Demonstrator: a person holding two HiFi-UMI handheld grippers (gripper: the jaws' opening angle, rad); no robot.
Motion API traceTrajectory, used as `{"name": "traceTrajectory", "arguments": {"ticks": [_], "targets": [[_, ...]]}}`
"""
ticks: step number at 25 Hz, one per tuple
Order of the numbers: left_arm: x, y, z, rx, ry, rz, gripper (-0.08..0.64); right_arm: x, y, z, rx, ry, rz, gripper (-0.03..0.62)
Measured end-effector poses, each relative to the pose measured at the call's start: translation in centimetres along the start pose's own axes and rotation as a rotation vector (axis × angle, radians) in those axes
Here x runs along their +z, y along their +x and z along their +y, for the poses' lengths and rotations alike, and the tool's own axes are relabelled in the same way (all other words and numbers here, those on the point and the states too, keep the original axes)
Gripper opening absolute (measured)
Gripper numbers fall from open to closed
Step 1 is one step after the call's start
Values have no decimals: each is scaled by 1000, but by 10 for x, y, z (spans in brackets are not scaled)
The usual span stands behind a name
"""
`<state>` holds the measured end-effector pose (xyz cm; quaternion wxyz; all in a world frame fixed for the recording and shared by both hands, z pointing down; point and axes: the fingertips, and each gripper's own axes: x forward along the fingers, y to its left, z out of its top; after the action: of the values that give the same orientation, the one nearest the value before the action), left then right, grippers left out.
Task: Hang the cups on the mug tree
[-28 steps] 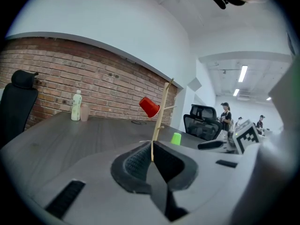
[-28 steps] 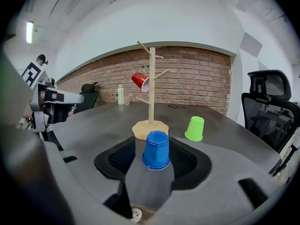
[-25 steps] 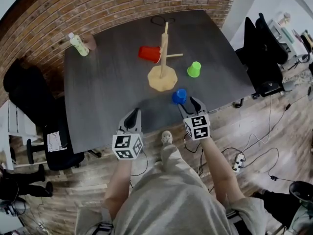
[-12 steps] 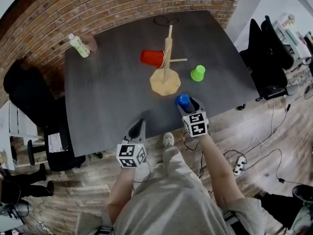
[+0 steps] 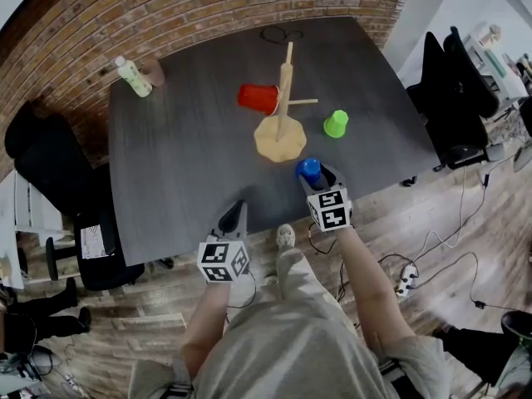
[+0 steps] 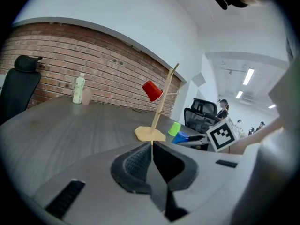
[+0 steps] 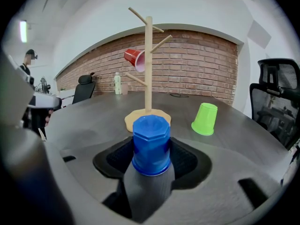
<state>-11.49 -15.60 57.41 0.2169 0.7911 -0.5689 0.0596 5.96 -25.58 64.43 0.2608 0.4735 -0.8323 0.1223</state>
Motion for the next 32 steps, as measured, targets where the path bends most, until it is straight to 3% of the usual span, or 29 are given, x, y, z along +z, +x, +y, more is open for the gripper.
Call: {"name": "traceTrajectory", "arguments": {"ticks": [17, 32], "targets": [[5, -10, -7, -10, 12, -10, 15, 30, -22, 9, -2, -15, -66, 241], [21, -14, -11, -39, 24, -38, 15, 96, -53, 8, -14, -88, -168, 241]]}}
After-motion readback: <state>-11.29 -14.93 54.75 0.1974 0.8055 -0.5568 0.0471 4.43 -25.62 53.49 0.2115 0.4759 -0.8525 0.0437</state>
